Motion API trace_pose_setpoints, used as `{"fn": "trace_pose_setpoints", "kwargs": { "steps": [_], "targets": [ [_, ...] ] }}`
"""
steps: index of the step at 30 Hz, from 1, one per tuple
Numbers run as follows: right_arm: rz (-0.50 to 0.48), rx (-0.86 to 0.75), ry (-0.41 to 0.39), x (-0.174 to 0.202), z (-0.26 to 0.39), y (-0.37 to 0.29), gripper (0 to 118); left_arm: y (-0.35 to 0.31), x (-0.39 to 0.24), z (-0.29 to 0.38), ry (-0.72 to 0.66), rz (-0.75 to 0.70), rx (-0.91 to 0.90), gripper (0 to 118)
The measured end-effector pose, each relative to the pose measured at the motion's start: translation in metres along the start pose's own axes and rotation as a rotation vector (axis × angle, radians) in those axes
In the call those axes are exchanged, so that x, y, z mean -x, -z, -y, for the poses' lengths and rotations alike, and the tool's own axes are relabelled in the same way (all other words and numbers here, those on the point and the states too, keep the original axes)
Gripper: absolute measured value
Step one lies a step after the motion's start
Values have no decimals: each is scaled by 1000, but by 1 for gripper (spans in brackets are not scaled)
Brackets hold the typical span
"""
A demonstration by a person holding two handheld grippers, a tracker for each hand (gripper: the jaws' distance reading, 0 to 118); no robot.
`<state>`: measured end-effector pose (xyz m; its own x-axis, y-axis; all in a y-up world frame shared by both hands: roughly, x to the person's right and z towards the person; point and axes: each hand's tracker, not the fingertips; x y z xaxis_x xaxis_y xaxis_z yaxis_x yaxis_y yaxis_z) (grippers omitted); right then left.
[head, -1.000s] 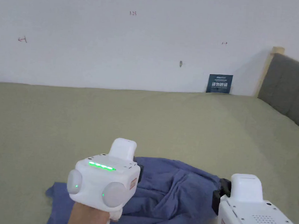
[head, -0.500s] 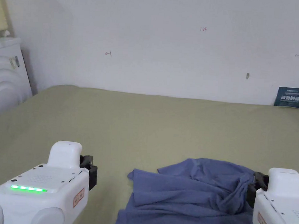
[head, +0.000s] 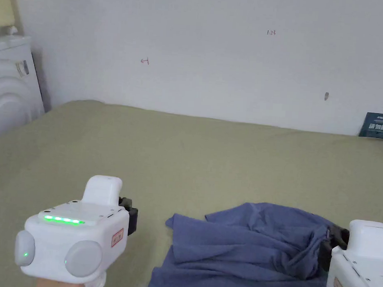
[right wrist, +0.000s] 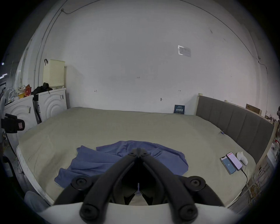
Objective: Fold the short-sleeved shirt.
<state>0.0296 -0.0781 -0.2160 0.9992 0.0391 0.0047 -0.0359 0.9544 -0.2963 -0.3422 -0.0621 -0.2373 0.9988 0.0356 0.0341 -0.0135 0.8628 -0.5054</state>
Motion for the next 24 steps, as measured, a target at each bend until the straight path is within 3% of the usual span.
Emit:
{"fn": "trace_pose_setpoints", "kwargs": {
  "steps": [6,11,12,13,14,15,19,20,21,22,23,24],
  "targets": [
    [5,60,-9,-7,12,46,0,138,-13,-10,-1,86,252,0],
    [37,126,-31,-25,28,82,0,252,-23,-8,30,47,421,1],
    [40,135,-33,-30,32,85,0,266,-25,-7,48,26,447,15],
    [49,151,-36,-36,35,91,0,277,-27,-4,60,-1,462,52],
    [58,161,-36,-41,39,95,0,292,-29,-1,88,23,514,109],
    [66,173,-36,-46,42,98,0,304,-31,4,91,26,550,118],
    [112,215,-45,-69,55,103,0,307,-37,18,76,-20,543,115],
    [123,223,-32,-78,57,102,0,299,-40,16,82,-31,527,107],
    [130,238,-24,-86,58,103,0,306,-39,11,103,-18,520,90],
    [151,255,-24,-94,60,104,0,300,-42,8,124,35,505,64],
    [196,282,-35,-102,60,107,0,293,-46,5,132,55,483,1],
    [220,302,-31,-112,58,109,0,284,-48,2,120,69,471,2]
  ]
}}
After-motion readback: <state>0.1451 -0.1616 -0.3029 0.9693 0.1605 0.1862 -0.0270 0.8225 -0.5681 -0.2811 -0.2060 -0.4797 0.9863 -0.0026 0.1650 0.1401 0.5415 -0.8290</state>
